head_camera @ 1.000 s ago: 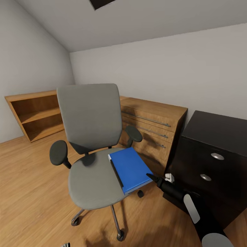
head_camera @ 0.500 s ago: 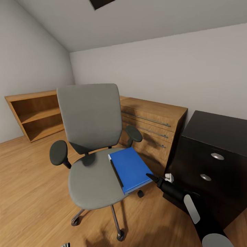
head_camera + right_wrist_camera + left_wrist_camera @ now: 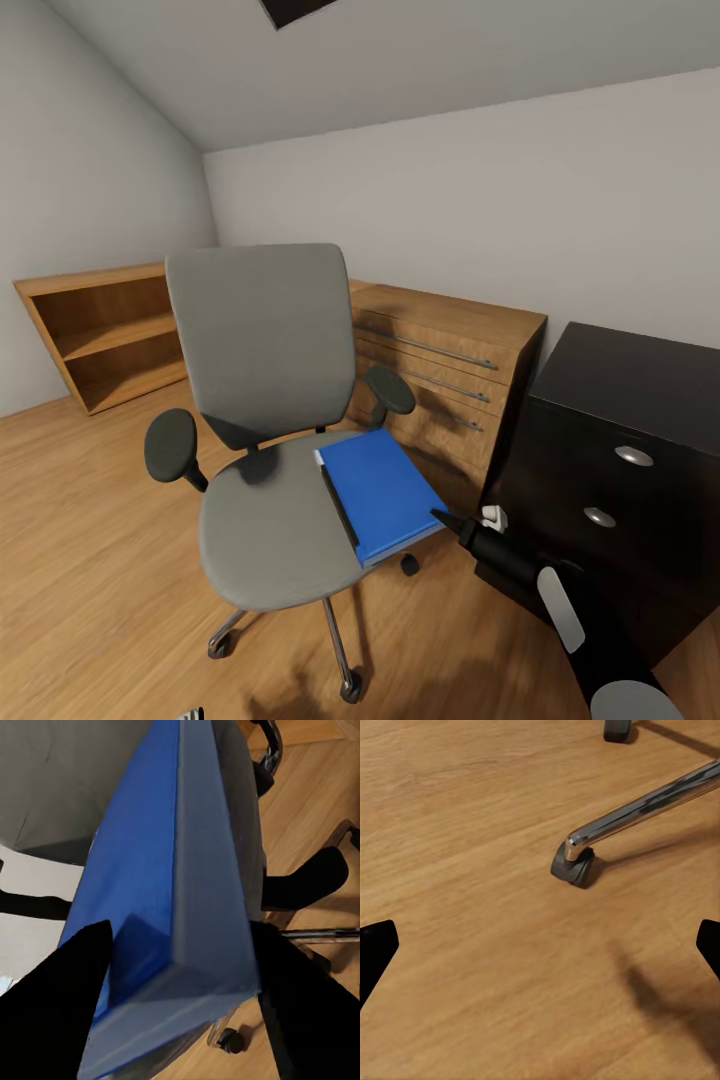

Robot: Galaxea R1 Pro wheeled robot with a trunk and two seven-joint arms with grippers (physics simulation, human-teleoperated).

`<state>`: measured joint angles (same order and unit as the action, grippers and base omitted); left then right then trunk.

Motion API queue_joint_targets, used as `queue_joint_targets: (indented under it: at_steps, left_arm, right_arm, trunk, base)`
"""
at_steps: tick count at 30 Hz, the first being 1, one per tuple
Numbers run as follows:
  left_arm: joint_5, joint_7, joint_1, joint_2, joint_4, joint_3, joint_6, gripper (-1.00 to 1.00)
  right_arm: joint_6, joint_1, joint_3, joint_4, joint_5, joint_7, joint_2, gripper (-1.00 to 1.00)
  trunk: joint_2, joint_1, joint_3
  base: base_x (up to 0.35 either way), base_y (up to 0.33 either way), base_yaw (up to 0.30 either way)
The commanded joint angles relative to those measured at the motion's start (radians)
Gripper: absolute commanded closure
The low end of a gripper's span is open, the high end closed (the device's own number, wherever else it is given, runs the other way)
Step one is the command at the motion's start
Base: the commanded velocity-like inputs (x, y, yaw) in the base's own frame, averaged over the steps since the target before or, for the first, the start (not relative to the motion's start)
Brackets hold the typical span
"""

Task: In the bedroom, organize the workspace by keeping the computer under the desk, ensuring the monitor is on the desk, placing the keyboard on the desk next to the monitor, placing the mouse on the desk next to the keyboard, moving the folder from the swivel chair onto the desk next to the mouse, stacking the notebook on top of the folder with the pen on top of the notebook, and positioning the swivel chair next to the desk.

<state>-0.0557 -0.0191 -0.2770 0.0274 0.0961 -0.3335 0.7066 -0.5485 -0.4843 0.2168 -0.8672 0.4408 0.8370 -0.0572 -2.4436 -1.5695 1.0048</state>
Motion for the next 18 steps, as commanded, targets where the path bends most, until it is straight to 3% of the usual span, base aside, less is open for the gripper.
queue_joint_targets:
  at_steps: [1, 18]
  left_arm:
    - [-0.006, -0.002, -0.001, 0.0, -0.001, 0.005, 0.003, -1.0]
    - [-0.007, -0.002, -0.001, -0.001, -0.001, 0.005, 0.004, -1.0]
  right_arm:
    - [-0.007, 0.0, 0.001, 0.0, 0.004, 0.001, 0.0, 1.0]
    - [-0.007, 0.002, 0.001, 0.0, 0.004, 0.001, -0.001, 1.0]
  trunk:
    - [0.0, 0.0, 0.001]
    - [0.007, 0.004, -0.002]
  base:
    - [0.0, 0.0, 0.0]
    - [0.0, 0.0, 0.0]
